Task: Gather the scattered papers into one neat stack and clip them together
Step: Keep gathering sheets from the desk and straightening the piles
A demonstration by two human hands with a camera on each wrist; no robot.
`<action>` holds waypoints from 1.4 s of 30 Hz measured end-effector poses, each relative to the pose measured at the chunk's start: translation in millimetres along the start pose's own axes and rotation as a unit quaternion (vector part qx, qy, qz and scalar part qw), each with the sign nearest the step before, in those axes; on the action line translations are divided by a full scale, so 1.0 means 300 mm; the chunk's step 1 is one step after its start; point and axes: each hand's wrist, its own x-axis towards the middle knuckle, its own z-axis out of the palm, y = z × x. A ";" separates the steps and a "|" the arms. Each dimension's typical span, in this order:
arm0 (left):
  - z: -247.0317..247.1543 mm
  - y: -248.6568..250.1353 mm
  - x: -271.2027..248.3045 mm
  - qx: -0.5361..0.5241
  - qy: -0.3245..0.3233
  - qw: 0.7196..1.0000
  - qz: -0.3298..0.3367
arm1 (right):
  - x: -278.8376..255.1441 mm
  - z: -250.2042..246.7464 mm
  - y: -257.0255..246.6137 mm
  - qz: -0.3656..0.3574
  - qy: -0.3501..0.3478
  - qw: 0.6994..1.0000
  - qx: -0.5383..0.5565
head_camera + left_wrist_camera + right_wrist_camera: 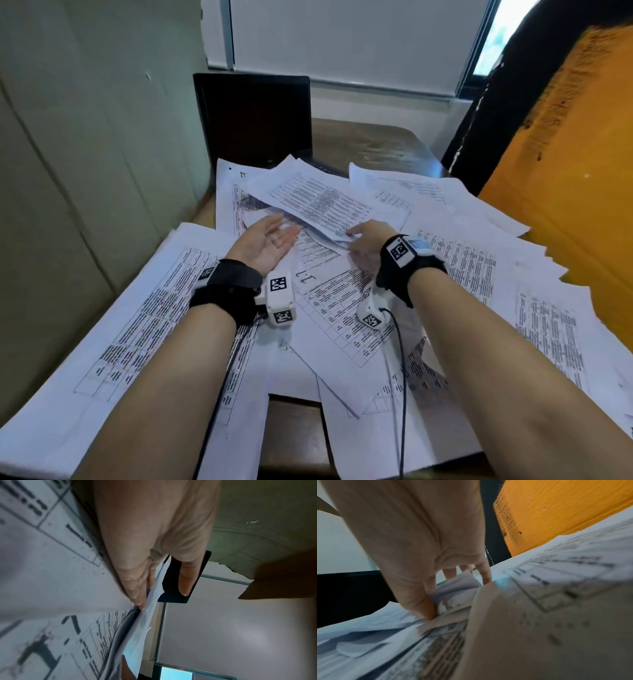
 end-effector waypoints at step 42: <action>0.005 0.004 0.003 -0.003 0.062 0.998 0.026 | -0.078 0.073 0.137 0.001 -0.048 0.979 0.196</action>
